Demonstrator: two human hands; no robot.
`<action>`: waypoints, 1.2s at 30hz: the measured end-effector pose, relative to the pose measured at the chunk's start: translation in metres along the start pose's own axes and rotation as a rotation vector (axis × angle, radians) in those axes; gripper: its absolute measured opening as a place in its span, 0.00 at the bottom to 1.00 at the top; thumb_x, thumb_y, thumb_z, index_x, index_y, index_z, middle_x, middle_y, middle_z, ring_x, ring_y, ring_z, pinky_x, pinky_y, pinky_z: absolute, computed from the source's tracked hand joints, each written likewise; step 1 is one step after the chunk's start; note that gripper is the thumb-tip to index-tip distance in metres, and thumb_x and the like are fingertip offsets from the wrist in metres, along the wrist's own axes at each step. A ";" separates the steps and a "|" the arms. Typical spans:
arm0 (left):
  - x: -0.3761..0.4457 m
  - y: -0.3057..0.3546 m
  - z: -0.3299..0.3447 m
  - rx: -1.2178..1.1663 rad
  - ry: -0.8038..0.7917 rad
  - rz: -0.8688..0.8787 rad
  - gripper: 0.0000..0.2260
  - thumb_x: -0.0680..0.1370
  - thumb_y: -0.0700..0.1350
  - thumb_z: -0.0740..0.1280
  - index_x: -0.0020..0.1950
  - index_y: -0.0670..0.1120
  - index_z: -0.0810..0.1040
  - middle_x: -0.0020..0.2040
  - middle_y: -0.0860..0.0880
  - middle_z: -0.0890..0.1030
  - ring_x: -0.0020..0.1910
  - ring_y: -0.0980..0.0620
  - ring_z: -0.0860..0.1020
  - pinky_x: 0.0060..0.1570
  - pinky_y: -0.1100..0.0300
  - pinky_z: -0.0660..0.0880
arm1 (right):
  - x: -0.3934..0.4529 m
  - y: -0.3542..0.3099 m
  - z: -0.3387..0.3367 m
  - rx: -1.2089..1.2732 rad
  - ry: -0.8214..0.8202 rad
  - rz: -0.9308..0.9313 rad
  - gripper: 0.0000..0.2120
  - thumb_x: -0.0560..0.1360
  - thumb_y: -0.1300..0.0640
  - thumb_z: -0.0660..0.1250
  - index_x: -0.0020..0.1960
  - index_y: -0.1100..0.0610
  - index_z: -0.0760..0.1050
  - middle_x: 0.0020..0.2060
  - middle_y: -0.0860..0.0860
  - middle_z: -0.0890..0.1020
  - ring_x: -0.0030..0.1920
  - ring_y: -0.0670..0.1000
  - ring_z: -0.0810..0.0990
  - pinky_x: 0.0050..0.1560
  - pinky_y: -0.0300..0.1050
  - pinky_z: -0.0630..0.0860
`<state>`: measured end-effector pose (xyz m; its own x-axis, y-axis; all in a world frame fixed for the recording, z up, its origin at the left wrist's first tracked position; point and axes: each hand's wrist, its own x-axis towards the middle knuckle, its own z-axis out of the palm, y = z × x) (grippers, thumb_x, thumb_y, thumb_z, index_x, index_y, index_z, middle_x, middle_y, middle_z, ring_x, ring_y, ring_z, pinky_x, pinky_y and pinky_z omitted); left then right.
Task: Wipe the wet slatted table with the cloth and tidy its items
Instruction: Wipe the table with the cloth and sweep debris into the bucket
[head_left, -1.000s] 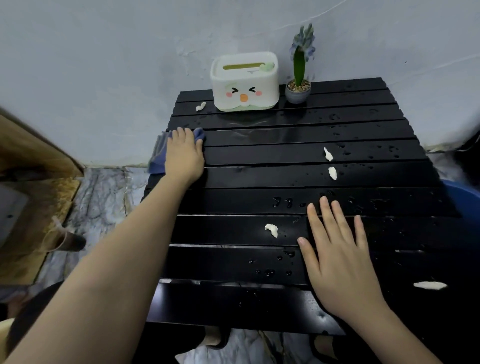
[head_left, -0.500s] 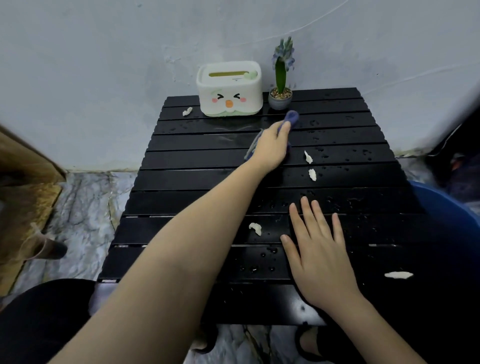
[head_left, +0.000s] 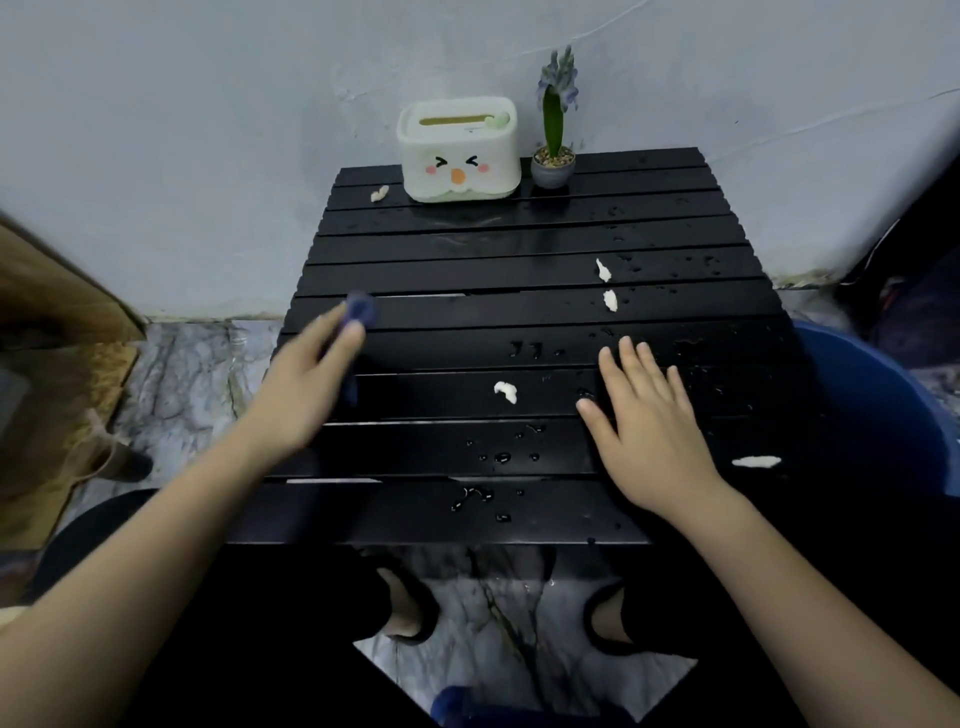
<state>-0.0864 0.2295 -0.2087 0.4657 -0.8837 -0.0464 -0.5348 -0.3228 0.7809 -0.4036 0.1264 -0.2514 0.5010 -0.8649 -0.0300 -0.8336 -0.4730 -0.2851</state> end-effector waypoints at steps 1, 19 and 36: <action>-0.015 -0.014 0.003 0.155 -0.048 0.003 0.20 0.82 0.60 0.59 0.74 0.60 0.68 0.72 0.58 0.73 0.72 0.65 0.67 0.72 0.69 0.59 | -0.001 0.004 -0.001 -0.009 0.002 0.016 0.31 0.82 0.41 0.48 0.80 0.56 0.50 0.80 0.55 0.49 0.79 0.52 0.43 0.78 0.54 0.42; -0.017 0.044 0.144 0.647 -0.019 0.209 0.29 0.85 0.55 0.49 0.81 0.39 0.52 0.81 0.37 0.51 0.81 0.40 0.48 0.80 0.48 0.43 | -0.003 0.030 -0.013 -0.058 -0.004 0.046 0.26 0.83 0.48 0.49 0.79 0.56 0.55 0.79 0.56 0.54 0.79 0.55 0.49 0.78 0.54 0.48; 0.046 0.081 0.097 -0.528 0.217 -0.027 0.11 0.83 0.49 0.62 0.44 0.50 0.79 0.30 0.59 0.78 0.30 0.64 0.74 0.32 0.68 0.72 | -0.004 0.062 -0.032 -0.018 0.034 0.190 0.24 0.84 0.50 0.51 0.77 0.56 0.61 0.78 0.58 0.59 0.78 0.57 0.54 0.76 0.55 0.53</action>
<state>-0.1771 0.1301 -0.2082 0.6379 -0.7700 0.0151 -0.1221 -0.0817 0.9891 -0.4645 0.0955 -0.2387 0.3263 -0.9440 -0.0492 -0.9167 -0.3033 -0.2603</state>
